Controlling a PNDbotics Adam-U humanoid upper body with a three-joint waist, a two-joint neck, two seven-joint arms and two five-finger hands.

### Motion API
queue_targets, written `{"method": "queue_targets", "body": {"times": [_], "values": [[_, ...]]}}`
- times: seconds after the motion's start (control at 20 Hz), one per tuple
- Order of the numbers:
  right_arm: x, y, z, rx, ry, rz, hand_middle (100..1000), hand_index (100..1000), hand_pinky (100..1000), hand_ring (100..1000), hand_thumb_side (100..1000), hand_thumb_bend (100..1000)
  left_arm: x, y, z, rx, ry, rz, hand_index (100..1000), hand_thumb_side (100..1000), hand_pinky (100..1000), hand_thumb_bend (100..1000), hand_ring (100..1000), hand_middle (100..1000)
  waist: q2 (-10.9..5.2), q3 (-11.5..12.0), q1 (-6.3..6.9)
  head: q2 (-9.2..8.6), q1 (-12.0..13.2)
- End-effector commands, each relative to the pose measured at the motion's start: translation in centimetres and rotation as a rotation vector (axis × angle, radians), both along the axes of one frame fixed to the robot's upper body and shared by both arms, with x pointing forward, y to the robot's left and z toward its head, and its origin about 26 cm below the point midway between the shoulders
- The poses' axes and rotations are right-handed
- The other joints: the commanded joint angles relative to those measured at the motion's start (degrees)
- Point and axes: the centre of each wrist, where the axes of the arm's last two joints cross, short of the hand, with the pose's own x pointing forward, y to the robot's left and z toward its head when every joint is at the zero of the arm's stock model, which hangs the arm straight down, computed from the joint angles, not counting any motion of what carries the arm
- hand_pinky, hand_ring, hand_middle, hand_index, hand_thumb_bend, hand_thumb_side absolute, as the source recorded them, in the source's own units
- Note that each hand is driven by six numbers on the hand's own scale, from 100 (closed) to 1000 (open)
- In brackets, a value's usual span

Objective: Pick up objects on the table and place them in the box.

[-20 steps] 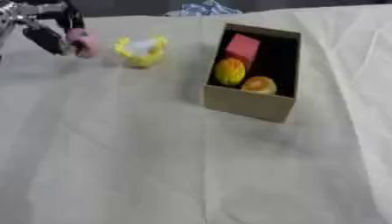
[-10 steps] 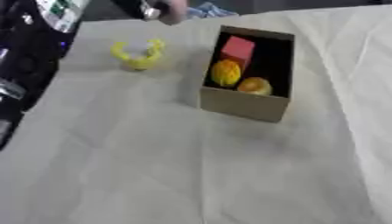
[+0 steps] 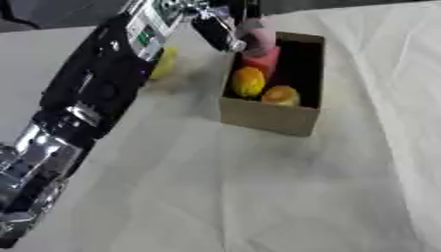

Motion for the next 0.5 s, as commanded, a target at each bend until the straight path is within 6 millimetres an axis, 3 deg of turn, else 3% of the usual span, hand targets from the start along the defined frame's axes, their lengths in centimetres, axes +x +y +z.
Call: {"method": "queue_targets", "body": {"times": [0.05,0.1,0.2,0.5], "values": [[-0.3,0.2,0.9,-0.007,-0.029,0.018,751,891,901,762,695,100,0.1,-0.1,0.6,-0.013,-0.026,0.005,752,331,757,343,657,664,-0.87,-0.2,-0.43,-0.13,-0.1],[-0.2,0.2,0.9,-0.006,-0.030,0.019,750,891,901,762,696,100,0.2,-0.1,0.4,-0.010,-0.023,0.008,819,424,778,426,702,724,-0.80,-0.2,-0.46,-0.09,-0.1],[-0.3,0.2,0.9,-0.006,-0.029,0.018,750,891,901,761,697,100,0.4,0.3,0.3,-0.006,-0.030,0.019,853,477,793,476,721,746,-0.73,-0.2,-0.48,0.04,-0.2],[-0.3,0.2,0.8,-0.001,-0.023,0.015,750,891,901,761,697,100,0.9,1.7,0.1,-0.038,-0.054,0.073,864,473,800,483,729,751,-1.03,0.1,-0.55,0.21,-0.3]]}}
